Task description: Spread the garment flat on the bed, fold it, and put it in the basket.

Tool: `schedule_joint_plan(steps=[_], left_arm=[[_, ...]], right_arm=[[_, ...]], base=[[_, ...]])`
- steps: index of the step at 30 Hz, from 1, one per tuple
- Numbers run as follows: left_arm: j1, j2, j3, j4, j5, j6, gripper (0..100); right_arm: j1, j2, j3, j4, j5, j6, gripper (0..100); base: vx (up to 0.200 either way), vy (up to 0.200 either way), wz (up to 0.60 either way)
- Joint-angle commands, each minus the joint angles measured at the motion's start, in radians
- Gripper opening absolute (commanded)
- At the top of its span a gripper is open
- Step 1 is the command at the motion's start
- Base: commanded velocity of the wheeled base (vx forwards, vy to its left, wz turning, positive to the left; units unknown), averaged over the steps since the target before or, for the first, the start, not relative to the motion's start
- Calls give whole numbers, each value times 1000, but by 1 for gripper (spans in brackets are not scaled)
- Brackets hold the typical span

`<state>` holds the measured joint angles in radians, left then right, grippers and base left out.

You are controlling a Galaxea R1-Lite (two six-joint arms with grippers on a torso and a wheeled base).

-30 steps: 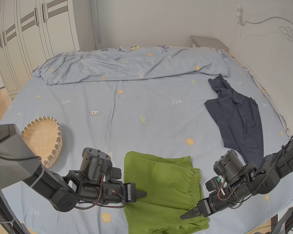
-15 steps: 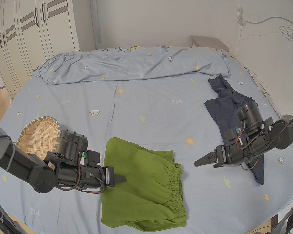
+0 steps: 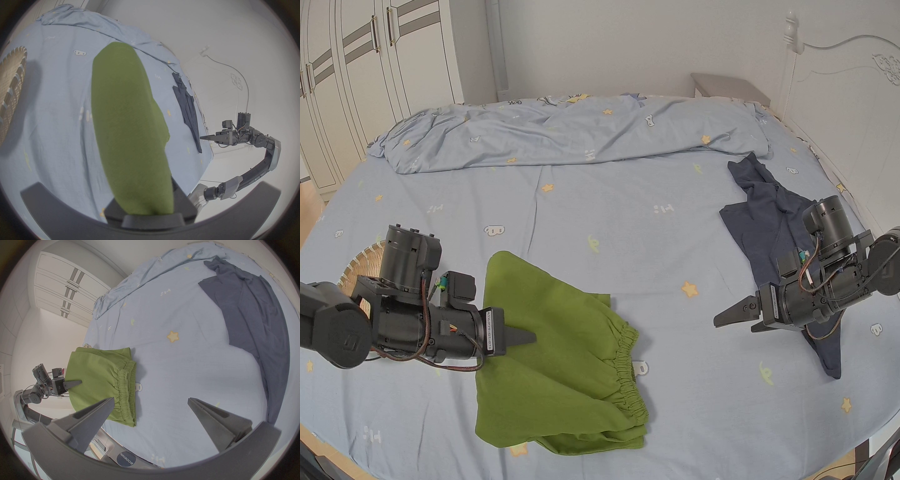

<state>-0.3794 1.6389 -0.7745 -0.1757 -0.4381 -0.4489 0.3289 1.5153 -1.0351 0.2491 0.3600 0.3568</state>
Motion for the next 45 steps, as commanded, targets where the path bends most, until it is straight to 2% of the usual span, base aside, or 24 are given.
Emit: schedule_joint_plan(steps=[1, 16, 27, 36, 40, 42, 44, 45], left_arm=[[-19, -54, -2, 21, -1, 9, 0], [-90, -45, 17, 38, 1, 12, 0], [-99, -47, 27, 38, 1, 24, 0], [-99, -113, 11, 48, 2, 190, 0], [-73, -134, -146, 249, 2, 352, 0], [-24, -160, -209, 344, 2, 421, 0], [-6, -168, -226, 361, 2, 447, 0], [30, -182, -249, 371, 2, 492, 0]], right_arm=[[-1, -17, 1, 4, 0, 1, 100], [-4, -17, 3, 4, 0, 1, 100], [1, -17, 4, 4, 0, 1, 100], [7, -37, 9, 4, 0, 2, 100], [7, -46, 10, 4, 0, 2, 100], [7, -52, 10, 4, 0, 2, 100], [7, -55, 10, 4, 0, 2, 100], [7, -61, 10, 4, 0, 2, 100]], base=[[0, 200, 0], [0, 200, 0], [0, 182, 0], [0, 0, 0], [0, 0, 0], [0, 0, 0], [0, 0, 0], [0, 0, 0]])
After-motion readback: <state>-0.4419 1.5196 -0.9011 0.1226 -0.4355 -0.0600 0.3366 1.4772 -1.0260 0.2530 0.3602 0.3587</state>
